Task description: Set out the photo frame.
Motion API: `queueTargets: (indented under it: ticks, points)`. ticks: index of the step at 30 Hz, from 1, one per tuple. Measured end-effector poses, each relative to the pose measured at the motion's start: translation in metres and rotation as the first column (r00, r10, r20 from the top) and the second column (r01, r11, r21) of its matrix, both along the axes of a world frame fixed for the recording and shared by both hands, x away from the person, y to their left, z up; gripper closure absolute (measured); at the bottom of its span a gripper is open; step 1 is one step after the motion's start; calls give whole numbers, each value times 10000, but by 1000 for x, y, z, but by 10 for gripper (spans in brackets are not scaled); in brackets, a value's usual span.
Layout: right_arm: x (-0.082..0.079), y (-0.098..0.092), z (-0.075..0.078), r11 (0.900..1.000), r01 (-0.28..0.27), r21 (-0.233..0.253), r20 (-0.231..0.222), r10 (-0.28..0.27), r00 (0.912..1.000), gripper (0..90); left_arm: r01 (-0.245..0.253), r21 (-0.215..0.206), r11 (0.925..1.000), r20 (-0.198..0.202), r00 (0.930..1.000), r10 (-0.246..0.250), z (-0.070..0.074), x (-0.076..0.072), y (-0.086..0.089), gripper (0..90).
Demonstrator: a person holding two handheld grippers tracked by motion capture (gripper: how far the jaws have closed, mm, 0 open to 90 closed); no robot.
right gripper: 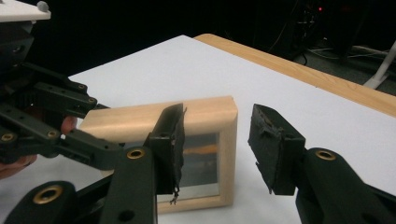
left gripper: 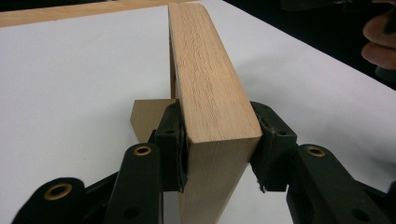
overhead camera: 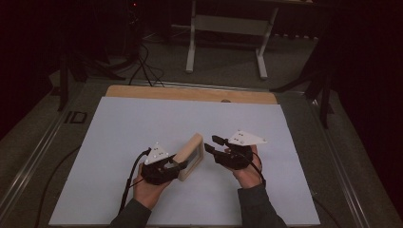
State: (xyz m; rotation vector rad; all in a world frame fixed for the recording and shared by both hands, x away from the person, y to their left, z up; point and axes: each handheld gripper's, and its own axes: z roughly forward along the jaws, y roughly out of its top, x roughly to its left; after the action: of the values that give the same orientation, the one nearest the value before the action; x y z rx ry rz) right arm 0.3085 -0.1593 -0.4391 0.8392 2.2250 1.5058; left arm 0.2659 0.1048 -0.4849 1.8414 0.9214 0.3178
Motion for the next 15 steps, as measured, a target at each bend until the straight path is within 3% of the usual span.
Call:
queueTargets:
  ticks: [6,15]
  points:
    - [0,0,0,10000,92,9,25,-92,10000,581,396,227,9990,273,9988,-402,0,-5,-7,601]
    - [-1,-2,-1,9993,376,17,165,-376,9992,804,1053,649,9923,688,9916,-1097,0,-13,-17,601]
